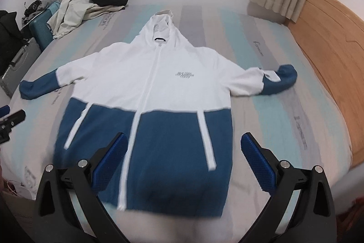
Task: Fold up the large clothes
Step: 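Lower the left tool to the blue sleeve cuff and close on it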
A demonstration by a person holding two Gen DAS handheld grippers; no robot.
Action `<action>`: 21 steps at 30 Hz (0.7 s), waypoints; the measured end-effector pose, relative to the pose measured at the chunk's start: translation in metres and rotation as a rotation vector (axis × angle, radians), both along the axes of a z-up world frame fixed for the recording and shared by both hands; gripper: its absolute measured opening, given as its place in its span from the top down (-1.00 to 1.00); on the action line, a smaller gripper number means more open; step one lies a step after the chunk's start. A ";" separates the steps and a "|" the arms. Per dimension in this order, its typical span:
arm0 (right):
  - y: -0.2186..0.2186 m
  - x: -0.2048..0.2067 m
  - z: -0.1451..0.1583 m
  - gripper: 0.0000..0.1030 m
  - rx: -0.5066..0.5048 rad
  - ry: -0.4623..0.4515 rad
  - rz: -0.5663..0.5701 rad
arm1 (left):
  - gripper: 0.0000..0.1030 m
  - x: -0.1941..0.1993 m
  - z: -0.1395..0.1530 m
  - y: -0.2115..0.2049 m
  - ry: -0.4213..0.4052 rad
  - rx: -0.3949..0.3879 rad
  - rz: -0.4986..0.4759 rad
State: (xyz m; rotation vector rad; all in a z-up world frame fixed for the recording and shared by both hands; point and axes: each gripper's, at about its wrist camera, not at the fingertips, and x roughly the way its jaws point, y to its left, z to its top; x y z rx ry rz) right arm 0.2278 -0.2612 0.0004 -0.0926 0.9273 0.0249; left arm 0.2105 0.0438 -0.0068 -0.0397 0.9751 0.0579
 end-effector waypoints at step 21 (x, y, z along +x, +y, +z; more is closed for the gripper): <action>-0.019 0.217 -0.094 -0.86 0.002 0.117 0.038 | -0.89 0.202 -0.081 0.053 0.041 0.006 0.154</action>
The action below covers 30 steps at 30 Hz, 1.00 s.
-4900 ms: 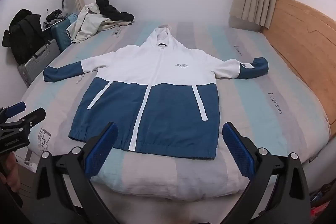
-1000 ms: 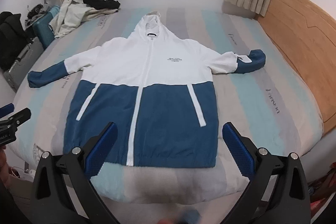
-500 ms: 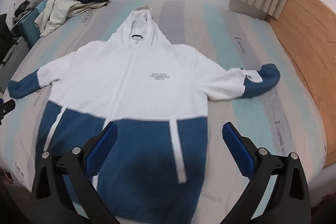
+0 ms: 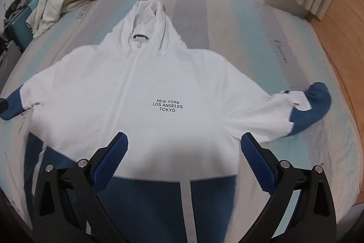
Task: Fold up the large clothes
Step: 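Lower the left tool to the blue sleeve cuff and close on it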
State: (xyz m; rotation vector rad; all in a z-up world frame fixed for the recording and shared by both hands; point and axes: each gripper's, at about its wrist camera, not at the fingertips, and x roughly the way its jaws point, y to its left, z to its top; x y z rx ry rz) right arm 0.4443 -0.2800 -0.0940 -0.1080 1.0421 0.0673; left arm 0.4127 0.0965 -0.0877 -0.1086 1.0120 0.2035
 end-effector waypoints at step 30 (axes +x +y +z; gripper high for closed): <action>0.078 0.097 -0.133 -0.86 -0.178 0.138 -0.070 | -0.54 -0.044 -0.117 0.441 0.154 -0.112 0.427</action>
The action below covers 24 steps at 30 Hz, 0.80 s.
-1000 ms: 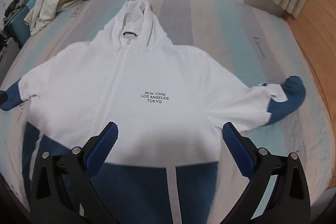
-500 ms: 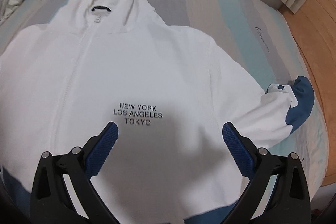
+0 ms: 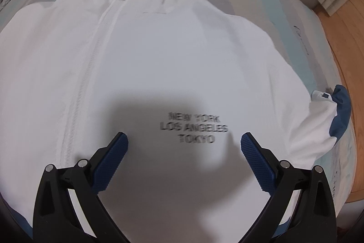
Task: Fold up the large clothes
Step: 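Lower the left tool to the blue sleeve cuff and close on it, then carry the cuff across the jacket with the left tool while the right tool grasps the other blue cuff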
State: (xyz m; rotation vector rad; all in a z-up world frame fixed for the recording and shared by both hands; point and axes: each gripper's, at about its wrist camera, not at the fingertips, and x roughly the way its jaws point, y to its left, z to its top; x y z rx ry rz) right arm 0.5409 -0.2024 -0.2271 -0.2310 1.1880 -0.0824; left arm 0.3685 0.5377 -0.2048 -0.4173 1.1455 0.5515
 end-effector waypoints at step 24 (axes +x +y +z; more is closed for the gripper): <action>-0.032 -0.005 0.019 -0.86 -0.042 -0.011 -0.059 | 0.44 0.015 0.082 -0.131 -0.218 0.046 -0.152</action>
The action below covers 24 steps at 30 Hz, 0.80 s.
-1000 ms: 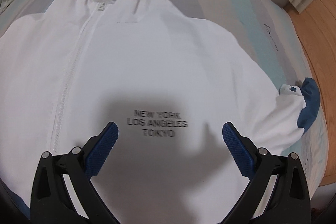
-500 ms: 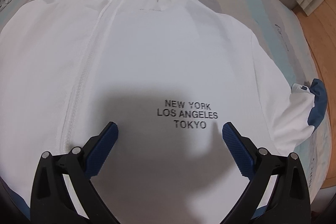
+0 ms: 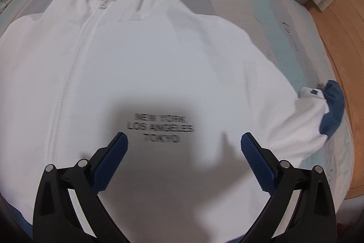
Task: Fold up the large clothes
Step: 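Carry the cuff across the jacket with the left tool while the right tool grasps the other blue cuff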
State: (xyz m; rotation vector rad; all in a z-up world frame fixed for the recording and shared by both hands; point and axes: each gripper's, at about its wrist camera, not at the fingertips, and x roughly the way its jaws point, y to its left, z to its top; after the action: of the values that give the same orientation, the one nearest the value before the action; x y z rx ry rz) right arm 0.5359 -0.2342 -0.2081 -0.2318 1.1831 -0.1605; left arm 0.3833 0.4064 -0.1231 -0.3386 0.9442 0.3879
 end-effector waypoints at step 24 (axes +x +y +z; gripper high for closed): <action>-0.194 -0.024 0.054 -0.86 0.051 -0.115 -0.135 | 0.44 0.144 0.026 -0.453 -0.050 -0.052 -0.390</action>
State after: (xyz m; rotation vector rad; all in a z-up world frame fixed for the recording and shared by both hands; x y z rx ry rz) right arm 0.5122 -0.4286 -0.1539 -0.0963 1.0868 -0.2579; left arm 0.5275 -0.0471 -0.0976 -0.2032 0.9475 -0.0018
